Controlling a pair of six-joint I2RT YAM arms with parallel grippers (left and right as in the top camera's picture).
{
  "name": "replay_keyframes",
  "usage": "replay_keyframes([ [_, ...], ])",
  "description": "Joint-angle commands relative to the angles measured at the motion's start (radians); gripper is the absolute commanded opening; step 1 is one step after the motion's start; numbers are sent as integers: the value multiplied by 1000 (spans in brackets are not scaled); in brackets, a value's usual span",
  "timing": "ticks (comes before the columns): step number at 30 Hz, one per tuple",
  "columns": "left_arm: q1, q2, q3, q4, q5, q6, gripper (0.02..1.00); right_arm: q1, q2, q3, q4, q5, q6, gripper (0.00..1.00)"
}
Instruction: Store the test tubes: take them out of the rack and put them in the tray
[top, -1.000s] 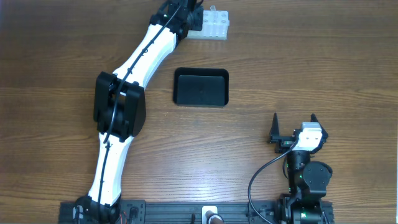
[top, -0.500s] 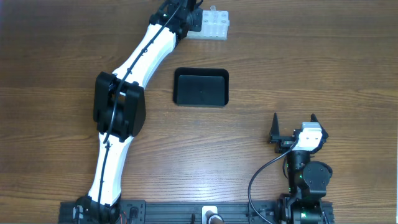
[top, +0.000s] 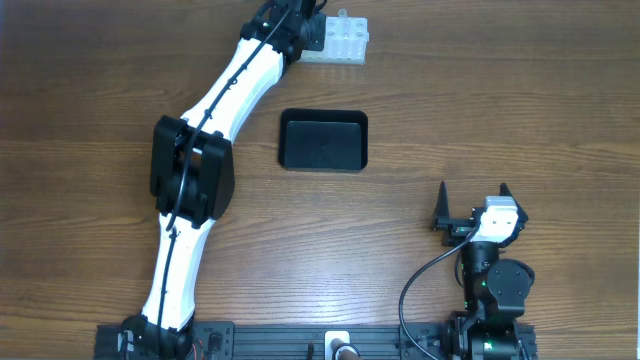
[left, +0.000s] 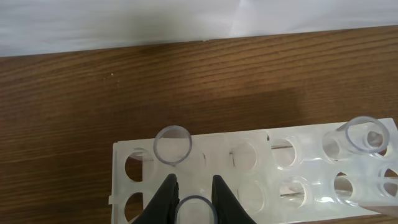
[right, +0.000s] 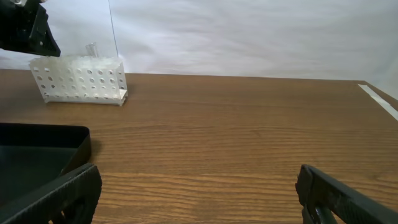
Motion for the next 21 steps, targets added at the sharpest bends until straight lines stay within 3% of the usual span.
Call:
replay_keyframes([
  [1,-4,-69,22,-10,-4,8,38,-1,-9,-5,-2,-15,-1,993],
  [14,-4,-207,22,-23,-15,8,38,-1,-9,-5,-2,-15,-1,993],
  [21,-22,-326,22,-187,-11,-20,38,-1,-9,-5,-2,-15,-1,993],
])
